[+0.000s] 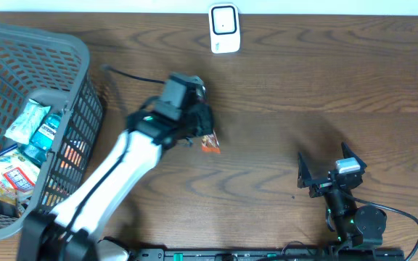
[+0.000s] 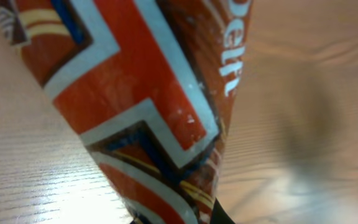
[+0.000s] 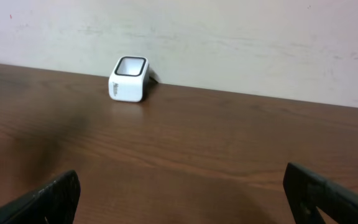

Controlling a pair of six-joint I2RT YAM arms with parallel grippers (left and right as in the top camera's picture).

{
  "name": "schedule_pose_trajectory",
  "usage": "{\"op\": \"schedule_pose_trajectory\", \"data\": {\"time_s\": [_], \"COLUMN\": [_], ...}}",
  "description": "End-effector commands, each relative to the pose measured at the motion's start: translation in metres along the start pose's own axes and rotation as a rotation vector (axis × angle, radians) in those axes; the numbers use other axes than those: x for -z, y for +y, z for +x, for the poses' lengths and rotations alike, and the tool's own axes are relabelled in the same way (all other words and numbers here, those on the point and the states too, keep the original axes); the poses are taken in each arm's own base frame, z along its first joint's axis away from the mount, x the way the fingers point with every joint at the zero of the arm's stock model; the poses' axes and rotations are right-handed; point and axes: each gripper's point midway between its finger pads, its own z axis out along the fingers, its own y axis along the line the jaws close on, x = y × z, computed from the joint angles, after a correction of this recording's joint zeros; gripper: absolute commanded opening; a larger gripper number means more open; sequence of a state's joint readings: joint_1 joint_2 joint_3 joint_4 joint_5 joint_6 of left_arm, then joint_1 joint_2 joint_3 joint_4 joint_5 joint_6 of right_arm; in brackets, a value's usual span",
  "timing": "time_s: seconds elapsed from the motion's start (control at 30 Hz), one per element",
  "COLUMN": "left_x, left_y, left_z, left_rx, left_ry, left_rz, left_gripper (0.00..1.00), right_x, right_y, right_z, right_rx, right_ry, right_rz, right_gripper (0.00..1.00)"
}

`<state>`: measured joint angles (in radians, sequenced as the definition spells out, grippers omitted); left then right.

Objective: Scan the item barcode
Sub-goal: 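Lift the red snack stick out and carry it to table center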

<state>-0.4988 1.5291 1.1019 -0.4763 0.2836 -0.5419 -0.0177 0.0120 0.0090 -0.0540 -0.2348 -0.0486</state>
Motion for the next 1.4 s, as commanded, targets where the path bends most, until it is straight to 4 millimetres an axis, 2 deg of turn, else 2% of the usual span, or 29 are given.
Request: {"op": "schedule_pose_trajectory", "data": {"time_s": [0.0, 0.13, 0.23, 0.3, 0.4, 0.47, 0.53, 0.57, 0.6, 0.77, 0.83, 0.9, 0.97, 1.0, 1.17, 1.37], "left_x": [-0.039, -0.068, -0.078, -0.08, -0.081, -0.081, -0.08, -0.08, -0.08, -0.074, -0.069, -0.064, -0.062, -0.063, -0.064, -0.062], "left_y": [0.027, 0.043, 0.049, 0.049, 0.047, 0.047, 0.048, 0.048, 0.047, 0.042, 0.038, 0.033, 0.029, 0.027, 0.025, 0.038], "left_z": [0.018, 0.033, 0.036, 0.036, 0.034, 0.034, 0.034, 0.034, 0.034, 0.03, 0.026, 0.021, 0.016, 0.014, 0.007, -0.003], "left_rx": [-0.02, -0.005, -0.001, -0.001, -0.003, -0.003, -0.003, -0.003, -0.003, -0.006, -0.01, -0.015, -0.019, -0.021, -0.027, -0.032], "left_ry": [0.065, 0.136, 0.152, 0.151, 0.144, 0.144, 0.144, 0.144, 0.144, 0.125, 0.107, 0.086, 0.066, 0.056, 0.028, -0.029], "left_rz": [-0.142, -0.19, -0.202, -0.201, -0.196, -0.196, -0.196, -0.196, -0.196, -0.182, -0.17, -0.155, -0.14, -0.132, -0.124, -0.202], "left_gripper": [0.08, 0.08, 0.09, 0.15, 0.32, 0.52, 0.6, 0.7, 0.72, 0.69, 0.52, 0.23, 0.1, 0.08, 0.08, 0.08], "right_x": [0.0, 0.0, 0.0, 0.0, 0.0, 0.0, 0.0, 0.0, 0.0, 0.0, 0.0, 0.0, 0.0, 0.0, 0.0, 0.0], "right_y": [0.001, 0.001, 0.001, 0.001, 0.001, 0.001, 0.001, 0.001, 0.001, 0.001, 0.001, 0.001, 0.001, 0.001, 0.001, 0.001], "right_z": [0.001, 0.001, 0.001, 0.001, 0.001, 0.001, 0.001, 0.001, 0.001, 0.001, 0.001, 0.001, 0.001, 0.001, 0.001, 0.001], "right_rx": [0.002, 0.001, 0.001, 0.001, 0.001, 0.001, 0.001, 0.001, 0.001, 0.001, 0.001, 0.001, 0.001, 0.001, 0.001, 0.001], "right_ry": [-0.001, -0.001, -0.001, -0.001, -0.001, -0.001, -0.001, -0.001, -0.001, -0.001, -0.001, -0.001, -0.001, -0.001, -0.001, -0.001], "right_rz": [-0.004, -0.004, -0.004, -0.004, -0.004, -0.004, -0.004, -0.004, -0.004, -0.004, -0.004, -0.004, -0.004, -0.004, -0.004, -0.004], "right_gripper": [0.99, 0.99, 0.99, 0.99, 0.99, 0.99, 0.99, 0.99, 0.99, 0.99, 0.99, 0.99, 0.99, 0.99, 0.99, 0.99]}}
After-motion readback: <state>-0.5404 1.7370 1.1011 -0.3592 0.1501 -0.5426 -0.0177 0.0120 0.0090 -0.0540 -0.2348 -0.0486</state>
